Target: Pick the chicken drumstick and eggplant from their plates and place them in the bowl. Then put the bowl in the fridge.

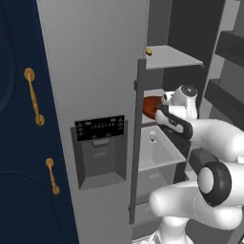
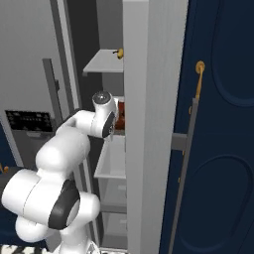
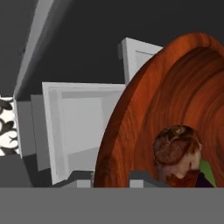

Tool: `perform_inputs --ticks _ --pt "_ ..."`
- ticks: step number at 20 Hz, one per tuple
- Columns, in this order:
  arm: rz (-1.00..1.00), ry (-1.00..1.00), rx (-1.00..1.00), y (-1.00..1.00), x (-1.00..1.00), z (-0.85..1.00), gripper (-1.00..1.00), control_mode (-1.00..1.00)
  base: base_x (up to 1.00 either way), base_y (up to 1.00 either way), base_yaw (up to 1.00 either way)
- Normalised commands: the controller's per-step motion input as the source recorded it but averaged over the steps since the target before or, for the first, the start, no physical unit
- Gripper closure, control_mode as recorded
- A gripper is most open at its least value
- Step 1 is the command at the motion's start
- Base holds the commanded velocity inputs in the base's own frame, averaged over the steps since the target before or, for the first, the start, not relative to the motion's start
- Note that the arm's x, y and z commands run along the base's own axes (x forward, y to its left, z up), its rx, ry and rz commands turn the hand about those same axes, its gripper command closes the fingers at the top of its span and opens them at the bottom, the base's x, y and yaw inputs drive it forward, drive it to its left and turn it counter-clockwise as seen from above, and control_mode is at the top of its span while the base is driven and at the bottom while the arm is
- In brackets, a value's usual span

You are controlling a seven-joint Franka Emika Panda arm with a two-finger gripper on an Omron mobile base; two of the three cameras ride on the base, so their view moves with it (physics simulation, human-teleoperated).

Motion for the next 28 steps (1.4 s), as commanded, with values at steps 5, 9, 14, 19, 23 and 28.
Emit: perform_inputs --ticks 5,9,14,19,23,28 --pt "0.0 0.0 0.0 0.0 0.54 -0.19 1.0 -1.0 0.0 0.0 0.0" --pt "0.0 0.0 0.0 -0.03 0.54 -0.08 1.0 -1.0 0.0 0.0 0.0" --pt "0.0 0.05 0.0 -0.13 0.31 0.0 1.0 -1.0 0.0 0.0 0.0" --pt "0.0 0.03 0.0 -0.02 0.08 0.0 -1.0 -1.0 0.0 0.0 0.0" --pt "-0.02 -0.03 0.0 0.0 -0.28 0.0 -1.0 -1.0 0.0 0.0 0.0" --pt "-0.07 -0.11 0.0 0.01 -0.54 0.14 -1.0 -1.0 0.0 0.0 0.0"
